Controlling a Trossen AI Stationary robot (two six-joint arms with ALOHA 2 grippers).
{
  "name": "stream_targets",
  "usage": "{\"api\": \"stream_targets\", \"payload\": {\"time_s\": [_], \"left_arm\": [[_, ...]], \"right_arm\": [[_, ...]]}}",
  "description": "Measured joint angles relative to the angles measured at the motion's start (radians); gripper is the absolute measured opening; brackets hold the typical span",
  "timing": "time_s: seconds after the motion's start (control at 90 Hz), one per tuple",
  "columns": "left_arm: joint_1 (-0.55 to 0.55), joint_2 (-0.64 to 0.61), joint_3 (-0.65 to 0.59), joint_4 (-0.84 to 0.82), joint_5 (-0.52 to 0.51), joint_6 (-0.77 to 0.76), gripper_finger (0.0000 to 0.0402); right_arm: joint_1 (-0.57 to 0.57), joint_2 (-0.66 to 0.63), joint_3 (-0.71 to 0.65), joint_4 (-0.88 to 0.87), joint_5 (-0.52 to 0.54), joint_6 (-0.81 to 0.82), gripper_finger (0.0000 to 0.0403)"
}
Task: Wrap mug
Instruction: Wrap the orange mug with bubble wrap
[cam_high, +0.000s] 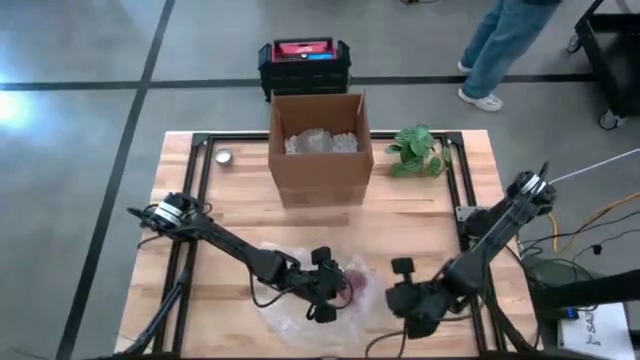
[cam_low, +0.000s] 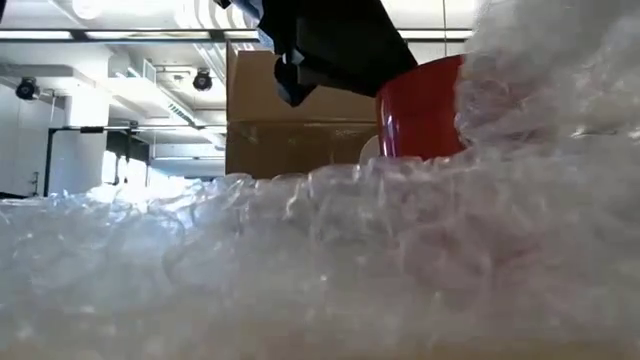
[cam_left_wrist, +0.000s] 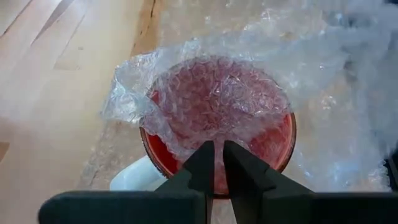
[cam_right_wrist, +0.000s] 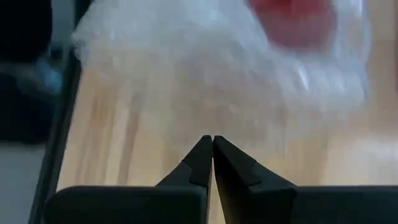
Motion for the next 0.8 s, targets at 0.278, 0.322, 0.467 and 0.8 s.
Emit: {"api": "stream_targets", "payload": {"time_s": [0.278, 0.322, 0.467, 0.8], "left_arm": [[0.002, 0.000, -0.001, 0.013, 0.000, 0.004, 0.0022], [0.002, 0.000, -0.001, 0.014, 0.000, 0.004, 0.0022], [0.002, -0.003, -0.001, 0.014, 0.001, 0.007, 0.0022], [-0.025, -0.106, -0.001, 0.048, 0.010, 0.043, 0.0022]], "right_arm": [[-0.164, 0.061, -0.009, 0.186, -0.060, -0.196, 0.0000], [-0.191, 0.081, -0.009, 0.189, -0.103, -0.197, 0.0000], [-0.242, 0.145, -0.010, 0.196, -0.175, -0.197, 0.0000], [-0.261, 0.184, -0.010, 0.205, -0.233, -0.208, 0.0000]]}}
